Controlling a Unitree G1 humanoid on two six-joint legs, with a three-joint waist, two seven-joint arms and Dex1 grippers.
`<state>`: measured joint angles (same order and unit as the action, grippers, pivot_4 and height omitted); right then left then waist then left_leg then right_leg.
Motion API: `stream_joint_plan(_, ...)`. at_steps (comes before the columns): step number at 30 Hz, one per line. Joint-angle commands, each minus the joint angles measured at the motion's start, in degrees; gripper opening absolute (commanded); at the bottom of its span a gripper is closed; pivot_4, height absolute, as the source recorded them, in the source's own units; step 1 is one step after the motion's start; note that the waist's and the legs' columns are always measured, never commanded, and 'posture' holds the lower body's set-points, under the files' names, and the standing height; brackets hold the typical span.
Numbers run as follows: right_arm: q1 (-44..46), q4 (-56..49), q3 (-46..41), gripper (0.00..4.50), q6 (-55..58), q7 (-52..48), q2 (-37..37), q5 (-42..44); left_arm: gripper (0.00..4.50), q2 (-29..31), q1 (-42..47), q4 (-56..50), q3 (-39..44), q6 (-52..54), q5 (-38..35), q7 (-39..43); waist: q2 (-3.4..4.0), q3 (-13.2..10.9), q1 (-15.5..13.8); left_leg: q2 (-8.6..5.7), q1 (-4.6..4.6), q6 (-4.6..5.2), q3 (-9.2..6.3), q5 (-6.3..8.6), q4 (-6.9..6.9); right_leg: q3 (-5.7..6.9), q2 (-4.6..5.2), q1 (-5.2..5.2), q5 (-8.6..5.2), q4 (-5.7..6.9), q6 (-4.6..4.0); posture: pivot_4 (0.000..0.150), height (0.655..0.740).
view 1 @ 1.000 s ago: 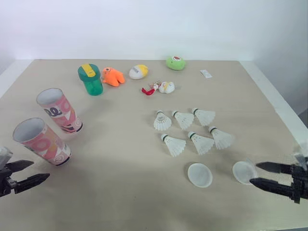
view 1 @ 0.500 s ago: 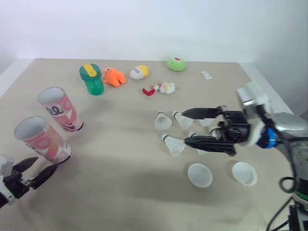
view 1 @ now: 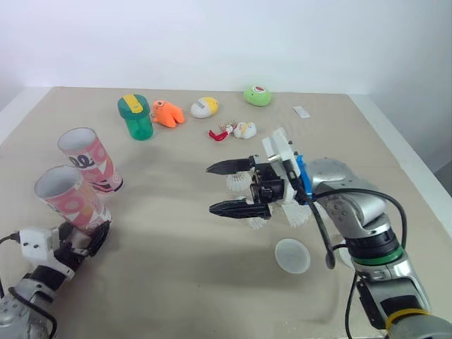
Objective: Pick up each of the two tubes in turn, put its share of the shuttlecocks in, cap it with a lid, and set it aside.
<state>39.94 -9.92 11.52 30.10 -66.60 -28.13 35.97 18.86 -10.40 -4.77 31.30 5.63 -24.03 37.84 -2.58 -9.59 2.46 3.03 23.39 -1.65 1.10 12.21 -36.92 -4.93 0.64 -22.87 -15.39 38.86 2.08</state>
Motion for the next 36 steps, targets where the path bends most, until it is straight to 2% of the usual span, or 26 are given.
stream_joint_plan(1,2.64,0.06,-0.55,4.42,-2.11,0.48,1.48,-1.64,4.50,1.39,3.48,5.57,-1.15,-3.91,1.32,-0.96,0.02,0.00,0.01,0.00,-0.03,0.00,0.00,-0.01,0.00,-0.01,-0.01,-0.02,-0.01,0.09,-0.02,0.150,0.7400)
stream_joint_plan(10,2.22,0.85,-0.41,4.42,-2.61,2.16,2.30,-5.45,4.50,4.08,10.86,15.91,-4.78,-9.95,3.71,-0.88,0.10,0.03,-0.01,0.11,-0.04,0.00,-0.17,-0.23,0.03,0.05,-0.23,-0.03,0.06,0.18,-0.12,0.150,0.7400)
stream_joint_plan(21,-0.68,-0.55,-0.91,4.42,-3.00,3.40,2.60,-5.85,4.50,5.65,12.64,20.11,-7.57,-14.60,5.29,-1.56,0.18,0.03,-0.02,0.13,-0.05,0.00,-0.16,-0.24,0.10,0.04,-0.23,-0.04,0.06,0.18,-0.15,0.150,0.7400)
stream_joint_plan(24,-1.00,-0.77,-1.01,4.50,-2.96,3.57,2.58,-5.76,3.75,5.67,12.35,20.13,-7.64,-14.39,5.03,-1.72,0.20,0.04,-0.02,0.14,-0.05,0.00,-0.16,-0.24,0.11,0.05,-0.23,-0.05,0.06,0.18,-0.16,0.150,0.7400)
stream_joint_plan(25,-1.13,-0.89,-1.06,4.50,-2.90,3.65,2.57,-5.70,3.37,5.74,12.05,19.88,-7.69,-13.90,4.89,-1.64,0.20,0.04,-0.02,0.14,-0.05,0.00,-0.16,-0.24,0.11,0.05,-0.23,-0.05,0.06,0.18,-0.15,0.150,0.7400)
stream_joint_plan(29,-2.51,-2.36,-1.41,4.50,-2.33,4.37,2.28,-5.28,3.37,5.48,8.98,16.28,-6.67,-12.49,3.24,-1.65,0.22,0.06,0.09,0.16,-0.06,0.00,-0.11,-0.24,0.16,0.03,-0.23,-0.09,0.05,0.18,-0.17,0.150,0.7400)
stream_joint_plan(33,-6.33,-7.95,-5.05,4.50,1.77,7.86,1.55,-0.95,3.37,6.01,0.58,5.03,-6.87,-8.30,0.37,-0.51,0.21,0.07,0.27,0.20,-0.04,-0.14,0.03,-0.15,0.30,-0.10,-0.16,-0.19,-0.10,0.15,-0.21,0.150,0.7400)
stream_joint_plan(36,-12.18,-16.12,-9.14,4.50,6.82,11.76,-1.28,3.45,3.37,9.85,-6.15,-3.48,-9.19,-4.41,0.34,3.36,0.20,0.07,0.20,0.19,0.03,-0.28,0.02,-0.05,0.41,-0.12,-0.16,-0.28,-0.25,0.15,-0.22,0.150,0.7400)
